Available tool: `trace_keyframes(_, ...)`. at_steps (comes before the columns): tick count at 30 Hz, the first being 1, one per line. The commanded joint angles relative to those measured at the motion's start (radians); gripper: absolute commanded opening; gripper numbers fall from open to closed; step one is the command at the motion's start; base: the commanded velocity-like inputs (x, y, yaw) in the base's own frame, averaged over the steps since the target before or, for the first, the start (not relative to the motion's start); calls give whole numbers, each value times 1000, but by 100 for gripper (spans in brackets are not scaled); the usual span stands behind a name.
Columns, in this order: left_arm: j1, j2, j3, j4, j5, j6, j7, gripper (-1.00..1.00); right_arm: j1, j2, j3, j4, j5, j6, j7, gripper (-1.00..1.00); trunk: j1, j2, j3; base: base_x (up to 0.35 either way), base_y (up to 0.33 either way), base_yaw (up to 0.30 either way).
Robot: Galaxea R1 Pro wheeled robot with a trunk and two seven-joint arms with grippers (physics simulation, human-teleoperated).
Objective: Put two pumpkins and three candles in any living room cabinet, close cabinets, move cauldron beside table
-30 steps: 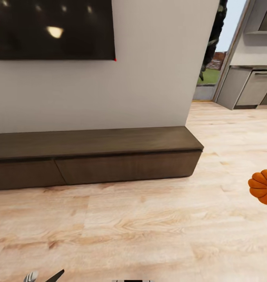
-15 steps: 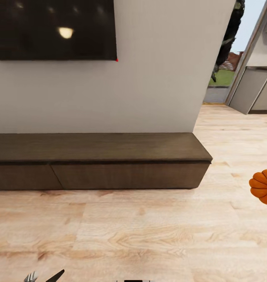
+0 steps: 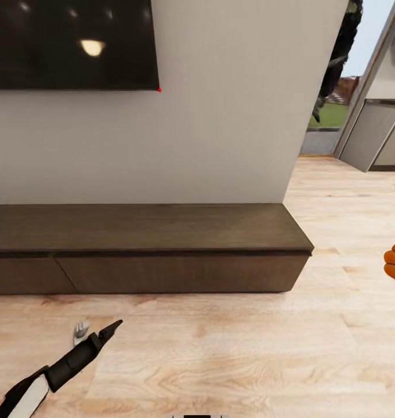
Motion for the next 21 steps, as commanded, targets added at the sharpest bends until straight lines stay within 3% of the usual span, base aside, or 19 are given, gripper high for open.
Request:
trace_keyframes(1, 0, -5, 1, -35, 16, 13, 50, 100, -1, 2, 0, 0, -2, 12, 3, -100, 0, 0, -1, 33, -14, 0)
trace_keyframes(2, 0, -15, 0, -69, 34, 16, 105, 100, -1, 5, 1, 0, -1, 13, 3, -100, 0, 0, -1, 17, -7, 0)
trace_keyframes(5, 0, -44, 0, -99, 74, 19, 152, 100, -1, 9, 3, 0, -1, 15, 3, -100, 0, 0, -1, 7, -3, 0)
trace_keyframes(12, 0, -56, -6, -107, 162, 20, 169, 100, -1, 10, 5, -1, 0, 17, 3, -100, 0, 0, -1, 6, 0, 0)
trace_keyframes(21, 0, -57, -9, -107, 174, 20, 192, 100, -1, 10, 3, -1, 0, 17, 3, -100, 0, 0, -1, 275, 0, 0)
